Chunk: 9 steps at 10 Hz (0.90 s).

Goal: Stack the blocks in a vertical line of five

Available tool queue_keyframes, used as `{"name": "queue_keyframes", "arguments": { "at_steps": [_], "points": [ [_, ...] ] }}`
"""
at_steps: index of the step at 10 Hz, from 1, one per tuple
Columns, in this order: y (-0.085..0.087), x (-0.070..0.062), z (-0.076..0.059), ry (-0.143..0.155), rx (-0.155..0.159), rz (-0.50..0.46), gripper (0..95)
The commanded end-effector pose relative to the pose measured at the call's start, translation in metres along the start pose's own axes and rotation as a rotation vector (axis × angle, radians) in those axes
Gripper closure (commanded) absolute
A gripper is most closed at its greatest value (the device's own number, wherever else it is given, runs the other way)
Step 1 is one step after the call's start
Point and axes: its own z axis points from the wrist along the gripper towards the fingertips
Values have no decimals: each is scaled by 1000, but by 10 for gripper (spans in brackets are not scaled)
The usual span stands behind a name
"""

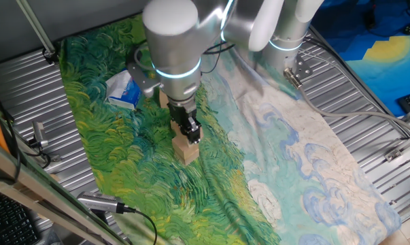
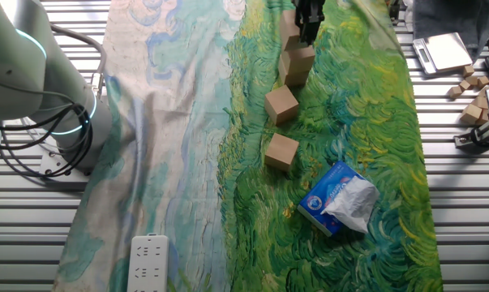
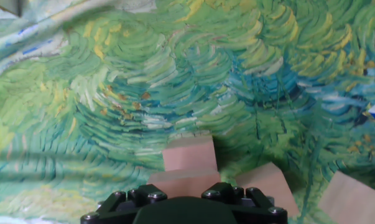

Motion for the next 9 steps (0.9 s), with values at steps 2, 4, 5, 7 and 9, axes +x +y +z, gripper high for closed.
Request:
{"name": "queue_keyframes", "arguments": {
  "at_steps": [2,4,5,7,9],
  "points": [
    [-2,0,0,-7,12,-27,950],
    [-4,-1,1,-14,39,-53,950],
    [-7,-4,2,-13,42,-56,950],
    [-7,-5,4,-10,38,-48,950],
    [-7,-6,5,-10,38,-42,950]
  ]
}}
